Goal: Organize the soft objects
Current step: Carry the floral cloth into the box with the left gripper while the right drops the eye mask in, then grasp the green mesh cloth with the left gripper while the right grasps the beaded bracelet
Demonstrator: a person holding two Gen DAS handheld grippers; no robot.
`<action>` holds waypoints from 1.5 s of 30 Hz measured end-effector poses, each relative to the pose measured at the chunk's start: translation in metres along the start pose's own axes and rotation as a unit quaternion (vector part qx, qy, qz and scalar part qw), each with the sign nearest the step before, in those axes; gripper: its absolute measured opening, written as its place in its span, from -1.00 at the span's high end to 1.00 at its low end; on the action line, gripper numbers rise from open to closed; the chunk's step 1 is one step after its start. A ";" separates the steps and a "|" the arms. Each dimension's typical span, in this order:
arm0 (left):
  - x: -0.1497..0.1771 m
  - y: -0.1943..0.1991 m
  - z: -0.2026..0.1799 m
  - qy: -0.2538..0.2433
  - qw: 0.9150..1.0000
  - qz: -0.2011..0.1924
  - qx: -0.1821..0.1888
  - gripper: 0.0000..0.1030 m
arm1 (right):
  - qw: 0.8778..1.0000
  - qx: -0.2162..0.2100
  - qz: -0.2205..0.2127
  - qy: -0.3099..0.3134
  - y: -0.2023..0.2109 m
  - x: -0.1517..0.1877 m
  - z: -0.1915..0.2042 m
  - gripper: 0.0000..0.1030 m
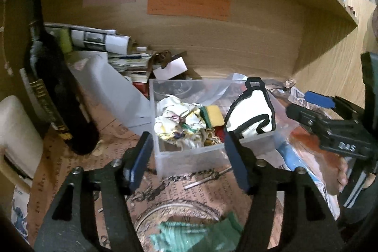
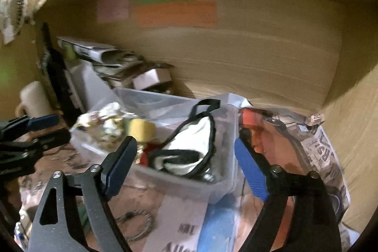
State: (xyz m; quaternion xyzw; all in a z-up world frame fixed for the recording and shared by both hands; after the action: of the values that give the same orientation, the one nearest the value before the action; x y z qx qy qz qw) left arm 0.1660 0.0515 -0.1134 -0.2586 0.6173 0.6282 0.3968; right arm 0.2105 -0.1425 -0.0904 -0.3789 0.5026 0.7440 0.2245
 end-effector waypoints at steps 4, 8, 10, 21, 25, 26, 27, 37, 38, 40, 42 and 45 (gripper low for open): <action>0.014 0.010 -0.001 -0.002 1.000 0.012 -0.001 -0.51 | 1.000 -0.023 0.010 0.007 0.012 0.016 0.012 -0.61; 0.038 0.011 -0.005 0.000 0.999 0.037 0.003 -0.59 | 0.999 -0.039 0.032 0.012 0.016 0.039 0.022 -0.61; 0.051 0.009 -0.008 0.004 0.999 0.053 0.013 -0.59 | 0.998 -0.047 0.045 0.014 0.013 0.050 0.026 -0.61; 0.103 0.001 -0.026 0.000 0.993 0.117 0.035 -0.60 | 0.989 -0.058 0.135 0.021 -0.015 0.104 0.033 -0.61; 0.118 -0.007 -0.029 0.008 0.991 0.129 0.032 -0.60 | 0.985 -0.068 0.156 0.015 -0.024 0.112 0.034 -0.60; 0.118 -0.007 -0.029 0.007 0.992 0.124 0.027 -0.60 | 0.985 -0.067 0.159 0.015 -0.026 0.114 0.033 -0.59; 0.118 -0.006 -0.030 0.003 0.993 0.119 0.021 -0.60 | 0.984 -0.067 0.164 0.014 -0.027 0.115 0.032 -0.56; 0.113 -0.004 -0.040 -0.011 0.994 0.102 0.033 0.17 | 0.986 -0.051 0.156 0.039 -0.031 0.120 0.031 0.36; 0.112 -0.004 -0.040 -0.010 0.994 0.102 0.035 0.24 | 0.986 -0.051 0.155 0.039 -0.030 0.120 0.031 0.46; 0.109 -0.006 -0.040 -0.005 0.994 0.100 0.039 0.31 | 0.986 -0.053 0.153 0.037 -0.030 0.118 0.030 0.56; 0.106 -0.006 -0.039 0.000 0.994 0.095 0.045 0.39 | 0.986 -0.054 0.151 0.036 -0.030 0.117 0.031 0.61; 0.098 -0.003 -0.037 -0.002 0.996 0.085 0.040 0.42 | 0.987 -0.058 0.144 0.031 -0.027 0.114 0.030 0.71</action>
State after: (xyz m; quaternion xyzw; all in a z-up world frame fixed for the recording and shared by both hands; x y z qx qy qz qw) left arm 0.1084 0.0323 -0.1993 -0.1878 0.6606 0.6350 0.3537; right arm 0.1498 -0.1098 -0.1895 -0.3378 0.5144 0.7845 0.0771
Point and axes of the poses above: each gripper's, at about its wrist camera, not at the fingertips, and y roughly against the way its jaws point, z to its left, x to its underside, the point moved 7 cm from there along -y, roughly the way its jaws point, and after that the axes turned 14 degrees about -y, right-handed, at the moved point
